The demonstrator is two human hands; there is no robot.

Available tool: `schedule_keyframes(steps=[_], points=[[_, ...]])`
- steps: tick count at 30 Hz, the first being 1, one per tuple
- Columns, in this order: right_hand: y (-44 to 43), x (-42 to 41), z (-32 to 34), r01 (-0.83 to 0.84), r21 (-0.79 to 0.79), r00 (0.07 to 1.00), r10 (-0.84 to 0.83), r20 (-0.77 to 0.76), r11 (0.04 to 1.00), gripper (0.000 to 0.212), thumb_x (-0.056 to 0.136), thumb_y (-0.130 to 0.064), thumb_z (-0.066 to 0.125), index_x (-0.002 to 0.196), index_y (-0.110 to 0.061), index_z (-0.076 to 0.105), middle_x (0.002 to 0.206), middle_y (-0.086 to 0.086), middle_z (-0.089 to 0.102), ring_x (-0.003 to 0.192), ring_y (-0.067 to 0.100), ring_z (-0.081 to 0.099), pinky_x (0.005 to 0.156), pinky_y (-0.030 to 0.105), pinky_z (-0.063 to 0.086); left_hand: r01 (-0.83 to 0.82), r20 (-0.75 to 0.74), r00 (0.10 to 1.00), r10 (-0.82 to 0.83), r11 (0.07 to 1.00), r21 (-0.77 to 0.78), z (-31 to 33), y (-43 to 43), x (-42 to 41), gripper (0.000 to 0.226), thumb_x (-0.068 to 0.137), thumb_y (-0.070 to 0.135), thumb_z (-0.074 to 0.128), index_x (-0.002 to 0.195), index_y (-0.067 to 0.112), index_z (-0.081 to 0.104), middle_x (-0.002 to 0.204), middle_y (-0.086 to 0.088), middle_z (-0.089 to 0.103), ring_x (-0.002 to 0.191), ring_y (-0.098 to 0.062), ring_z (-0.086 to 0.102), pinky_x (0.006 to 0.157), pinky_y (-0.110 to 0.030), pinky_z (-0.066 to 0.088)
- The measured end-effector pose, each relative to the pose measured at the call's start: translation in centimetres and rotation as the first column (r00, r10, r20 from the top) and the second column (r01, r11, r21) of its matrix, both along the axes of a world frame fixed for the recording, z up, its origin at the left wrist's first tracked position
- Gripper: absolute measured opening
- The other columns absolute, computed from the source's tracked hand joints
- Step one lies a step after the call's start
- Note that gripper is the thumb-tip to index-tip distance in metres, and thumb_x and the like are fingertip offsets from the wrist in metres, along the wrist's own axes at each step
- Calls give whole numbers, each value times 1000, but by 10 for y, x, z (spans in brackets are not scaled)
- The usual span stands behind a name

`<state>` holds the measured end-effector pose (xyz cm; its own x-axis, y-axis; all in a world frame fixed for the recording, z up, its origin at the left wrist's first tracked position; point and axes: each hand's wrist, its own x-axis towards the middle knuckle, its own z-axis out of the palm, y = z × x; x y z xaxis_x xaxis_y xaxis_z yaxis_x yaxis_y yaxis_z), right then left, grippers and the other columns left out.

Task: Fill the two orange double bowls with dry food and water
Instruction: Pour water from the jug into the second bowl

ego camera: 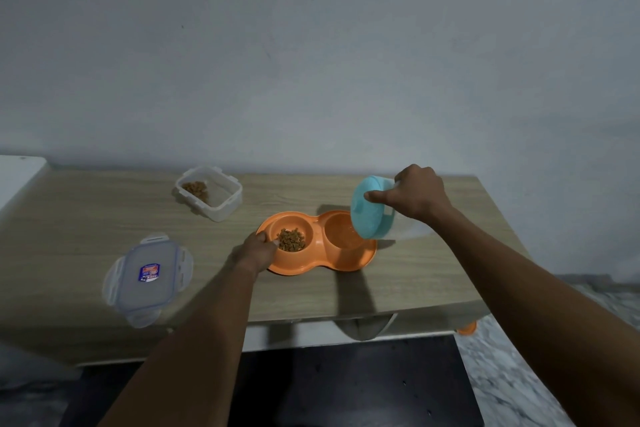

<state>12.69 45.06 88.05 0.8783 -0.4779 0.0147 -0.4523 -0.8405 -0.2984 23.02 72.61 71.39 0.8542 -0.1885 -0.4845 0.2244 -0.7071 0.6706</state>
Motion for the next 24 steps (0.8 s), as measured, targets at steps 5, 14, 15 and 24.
schedule_keyframes(steps=[5,14,15,24], points=[[-1,-1,5,3,-12,1000,-3,3,1000,59,68,-73,74,59,-19,52,58,-3,55,61,15,52,54,30,38,19,11,1000,-18,999,-30,-2,-5,0,47,97,37,51,141,20,51,147,-8,48,132,-34,47,110,-42,38],[-10,-5,5,-22,-32,1000,22,8,999,60,68,-73,74,59,-17,53,56,-3,53,60,16,51,61,34,40,-12,-24,1000,10,997,-77,-14,1,5,51,90,45,52,138,25,55,140,-6,55,124,-34,52,108,-46,41],[-11,-4,5,-23,-33,1000,24,10,999,61,67,-74,74,60,-17,55,56,-2,54,60,16,52,61,36,42,-13,-28,1000,11,997,-75,-16,1,6,53,89,47,51,137,25,55,139,-7,55,123,-34,52,107,-47,42],[-12,-4,15,-44,-58,999,44,7,997,64,67,-74,74,55,-16,48,52,-3,47,55,16,45,59,34,35,-6,-17,1000,5,998,-60,-27,1,9,60,85,52,47,139,25,52,138,-6,56,122,-34,54,106,-50,43]])
